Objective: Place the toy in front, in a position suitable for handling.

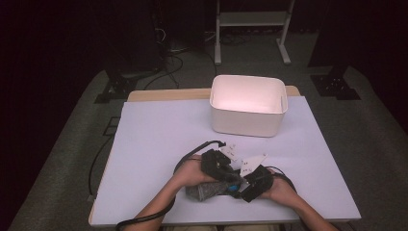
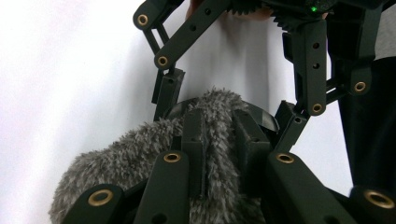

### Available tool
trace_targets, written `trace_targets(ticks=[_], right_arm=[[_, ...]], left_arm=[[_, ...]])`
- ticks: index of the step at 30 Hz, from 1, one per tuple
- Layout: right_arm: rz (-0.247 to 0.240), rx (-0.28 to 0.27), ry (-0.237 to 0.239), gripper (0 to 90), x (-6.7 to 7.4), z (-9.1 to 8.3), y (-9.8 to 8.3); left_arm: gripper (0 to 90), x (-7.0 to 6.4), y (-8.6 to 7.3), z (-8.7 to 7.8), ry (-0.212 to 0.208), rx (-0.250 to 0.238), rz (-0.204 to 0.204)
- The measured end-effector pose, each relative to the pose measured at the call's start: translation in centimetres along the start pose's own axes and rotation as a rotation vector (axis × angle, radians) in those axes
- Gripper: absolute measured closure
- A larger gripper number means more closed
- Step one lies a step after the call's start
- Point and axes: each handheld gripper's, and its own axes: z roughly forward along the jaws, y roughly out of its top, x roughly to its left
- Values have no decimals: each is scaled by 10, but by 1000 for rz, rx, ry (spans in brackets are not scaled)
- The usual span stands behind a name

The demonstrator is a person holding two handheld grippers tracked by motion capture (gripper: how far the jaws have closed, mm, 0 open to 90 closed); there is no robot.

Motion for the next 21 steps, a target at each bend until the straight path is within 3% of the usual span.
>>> trace_targets(ticks=[2,4,10,16,21], right_arm=[[1,-1,-1,233,0,0,0],[1,-2,0,234,1,0,0],[-6,-1,-5,233,0,0,0],[-3,-3,-4,233,0,0,-1],[-11,-6,-5,233,0,0,-1]], left_arm=[[760,2,-3,-3,-2,-6,-5],[762,3,-5,-6,59,9,-18],[762,14,-13,-7,36,-12,-63],[760,15,0,1,25,3,-39],[761,13,-9,-7,19,8,-34]])
